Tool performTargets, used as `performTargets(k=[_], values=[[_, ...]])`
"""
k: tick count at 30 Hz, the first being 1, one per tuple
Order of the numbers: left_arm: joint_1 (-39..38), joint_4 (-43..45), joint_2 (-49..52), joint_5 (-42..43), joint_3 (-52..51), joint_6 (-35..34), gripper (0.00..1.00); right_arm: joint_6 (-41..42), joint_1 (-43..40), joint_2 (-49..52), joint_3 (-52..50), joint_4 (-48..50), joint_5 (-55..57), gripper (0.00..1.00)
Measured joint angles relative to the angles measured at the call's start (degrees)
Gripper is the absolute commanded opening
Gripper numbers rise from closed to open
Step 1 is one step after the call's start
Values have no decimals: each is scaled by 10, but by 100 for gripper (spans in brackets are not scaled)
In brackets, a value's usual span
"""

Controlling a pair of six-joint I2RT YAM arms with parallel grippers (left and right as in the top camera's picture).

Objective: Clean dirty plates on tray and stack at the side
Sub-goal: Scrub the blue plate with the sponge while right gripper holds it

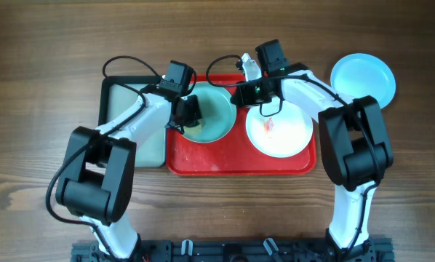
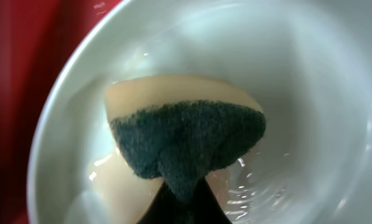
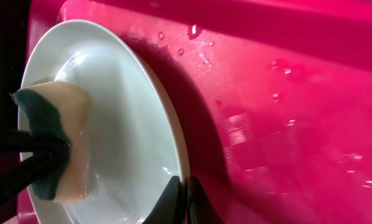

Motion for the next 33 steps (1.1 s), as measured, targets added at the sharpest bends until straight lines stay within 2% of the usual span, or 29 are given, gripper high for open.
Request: performTargets(k=[3, 7, 11, 14, 18, 21, 23, 33], values=[[7, 56, 28, 93, 10, 0, 4, 0, -6, 0, 0, 0, 2, 4], [8, 87, 45, 186, 12, 0, 4, 0, -7, 0, 0, 0, 2, 4], [6, 84, 37, 207, 9, 0, 4, 0, -6, 0, 0, 0, 0, 4], [0, 66, -22, 187, 6, 0, 4, 0, -2, 0, 0, 1, -1, 4], [-2, -2, -98, 105, 8, 0, 4, 0, 0, 0, 0, 2, -1, 4], [-2, -55, -92, 31, 6, 1, 4, 2, 0, 0, 0, 2, -1, 4], [-2, -57, -83, 2, 6, 1, 4, 2, 0, 0, 0, 2, -1, 4], [-2, -43, -11, -17, 6, -22, 4, 2, 0, 0, 0, 2, -1, 4]])
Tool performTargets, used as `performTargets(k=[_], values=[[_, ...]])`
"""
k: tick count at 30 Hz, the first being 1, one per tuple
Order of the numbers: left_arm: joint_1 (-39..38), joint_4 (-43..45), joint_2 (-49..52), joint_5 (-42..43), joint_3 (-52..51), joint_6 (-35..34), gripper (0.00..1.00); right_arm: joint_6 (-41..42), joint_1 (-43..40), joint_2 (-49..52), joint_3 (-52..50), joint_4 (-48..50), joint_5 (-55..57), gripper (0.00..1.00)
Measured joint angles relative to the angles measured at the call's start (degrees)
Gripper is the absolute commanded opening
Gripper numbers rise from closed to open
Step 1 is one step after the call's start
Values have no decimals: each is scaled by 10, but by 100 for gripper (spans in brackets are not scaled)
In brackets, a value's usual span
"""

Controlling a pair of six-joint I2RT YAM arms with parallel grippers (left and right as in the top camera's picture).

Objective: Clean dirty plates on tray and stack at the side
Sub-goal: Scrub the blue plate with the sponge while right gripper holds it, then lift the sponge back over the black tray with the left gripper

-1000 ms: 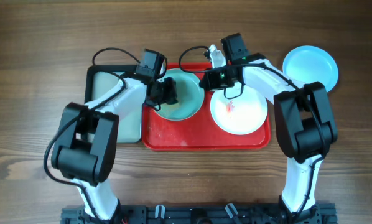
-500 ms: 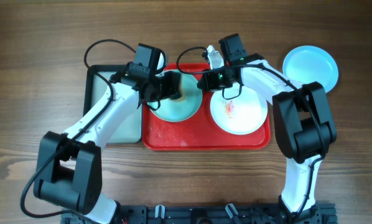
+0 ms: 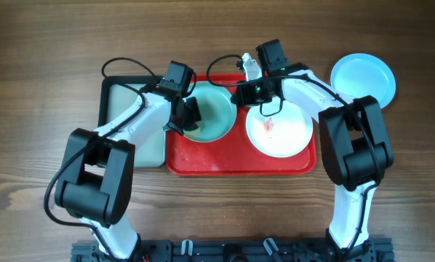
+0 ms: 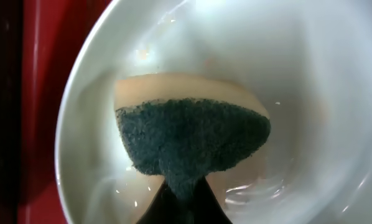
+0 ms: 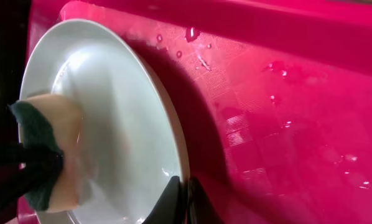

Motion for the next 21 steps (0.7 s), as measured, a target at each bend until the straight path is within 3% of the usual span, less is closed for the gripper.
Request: performTargets(k=[7, 12, 17, 21], values=[[-7, 112, 33, 90, 0, -21, 4, 0, -1, 0, 0, 0, 0, 4], [-16, 146, 42, 143, 1, -24, 4, 0, -1, 0, 0, 0, 2, 4], [-14, 134, -16, 166, -1, -8, 4, 0, -1, 0, 0, 0, -1, 5], [53, 19, -154, 140, 2, 48, 4, 0, -1, 0, 0, 3, -2, 4]])
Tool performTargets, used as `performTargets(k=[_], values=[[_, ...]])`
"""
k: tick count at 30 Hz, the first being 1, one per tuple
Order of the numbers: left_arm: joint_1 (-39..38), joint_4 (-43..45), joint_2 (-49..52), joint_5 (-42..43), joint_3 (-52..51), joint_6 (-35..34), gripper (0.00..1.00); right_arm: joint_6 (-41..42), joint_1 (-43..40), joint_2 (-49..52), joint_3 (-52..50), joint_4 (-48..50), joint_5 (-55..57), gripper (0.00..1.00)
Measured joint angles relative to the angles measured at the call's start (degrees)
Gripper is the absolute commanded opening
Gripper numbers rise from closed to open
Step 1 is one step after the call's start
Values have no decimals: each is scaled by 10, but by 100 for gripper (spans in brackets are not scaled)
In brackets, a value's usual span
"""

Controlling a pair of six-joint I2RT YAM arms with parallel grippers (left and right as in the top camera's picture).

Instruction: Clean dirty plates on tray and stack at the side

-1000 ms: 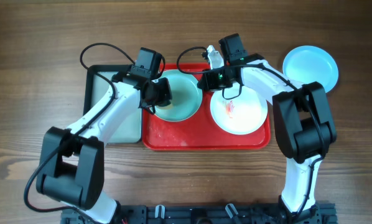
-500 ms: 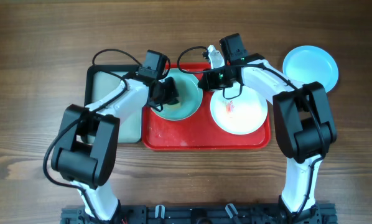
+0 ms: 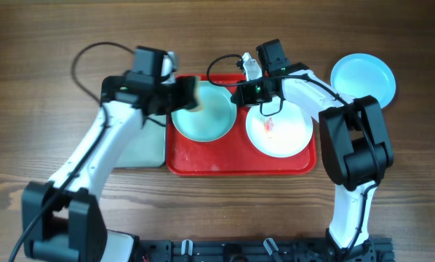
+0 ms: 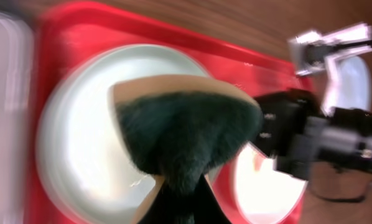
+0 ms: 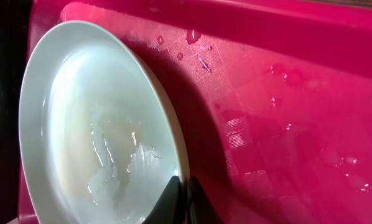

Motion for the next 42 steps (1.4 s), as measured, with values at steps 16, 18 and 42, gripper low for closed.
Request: performTargets(k=[16, 18, 42], values=[[195, -228, -9, -210, -3, 110, 4, 2, 2, 0, -1, 3, 11, 14], [195, -228, -9, -210, -3, 111, 4, 2, 4, 0, -1, 4, 13, 14], [195, -228, -9, -195, -3, 113, 4, 37, 24, -162, -3, 26, 220, 4]])
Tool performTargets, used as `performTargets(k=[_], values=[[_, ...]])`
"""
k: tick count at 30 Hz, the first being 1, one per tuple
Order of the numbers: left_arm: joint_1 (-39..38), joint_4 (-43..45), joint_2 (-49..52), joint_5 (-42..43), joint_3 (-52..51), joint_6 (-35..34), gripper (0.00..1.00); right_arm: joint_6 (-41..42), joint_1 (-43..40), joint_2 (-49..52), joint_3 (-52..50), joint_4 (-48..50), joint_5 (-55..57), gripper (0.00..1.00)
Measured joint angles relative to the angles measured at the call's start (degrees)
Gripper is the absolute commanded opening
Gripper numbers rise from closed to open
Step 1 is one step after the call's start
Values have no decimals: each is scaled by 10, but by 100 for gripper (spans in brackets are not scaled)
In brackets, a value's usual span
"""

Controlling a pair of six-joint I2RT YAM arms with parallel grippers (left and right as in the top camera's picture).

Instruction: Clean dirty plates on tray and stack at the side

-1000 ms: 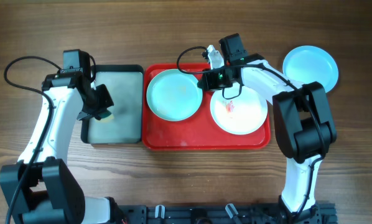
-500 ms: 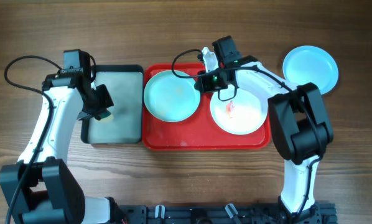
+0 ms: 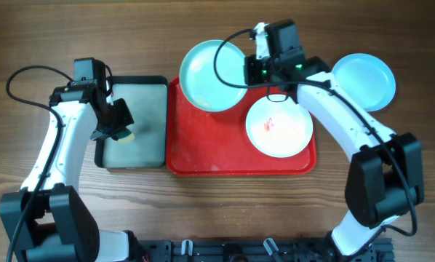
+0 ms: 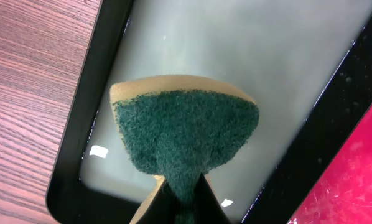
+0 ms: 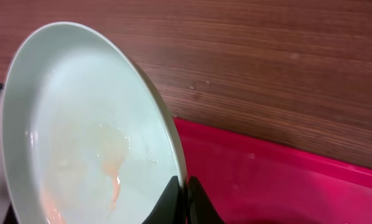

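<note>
A pale green plate [image 3: 212, 74] hangs over the back left corner of the red tray [image 3: 203, 156], partly above the wood. My right gripper [image 3: 252, 71] is shut on its right rim. In the right wrist view the plate [image 5: 80, 118] carries a faint orange smear, and the right gripper [image 5: 181, 198] pinches its edge. A white plate [image 3: 278, 127] with a red stain lies on the tray's right half. My left gripper [image 3: 116, 121] is shut on a green-and-yellow sponge [image 4: 186, 130] held over the black basin [image 3: 134, 109].
The black basin [image 4: 93, 81] holds cloudy water and stands against the tray's left side. A light blue plate [image 3: 363, 78] lies on the wooden table at the far right. Both arms' cables arch over the table's back.
My left gripper has moved with the sponge from above the green plate to over the basin on the left. My right gripper has moved the green plate off the tray floor, toward the tray's back edge.
The sponge was pressed into the green plate while my right gripper held the rim, then stood nearer the plate's left side. Then it was off the plate, which showed wet streaks. Now the sponge is over the basin and the plate is raised.
</note>
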Motion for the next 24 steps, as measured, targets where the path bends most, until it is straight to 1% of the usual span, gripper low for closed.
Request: performTargets(k=[7, 12, 17, 24], values=[[-17, 0, 0, 0, 0, 0, 4, 15, 137, 0, 0, 96, 108, 4], [-18, 0, 0, 0, -3, 0, 4, 10, 185, 0, 0, 148, 173, 5], [-18, 0, 0, 0, -17, 0, 4, -3, 197, 3, 0, 199, 196, 4], [-18, -7, 0, 0, -18, 0, 4, -36, 203, 81, 0, 305, 213, 4]])
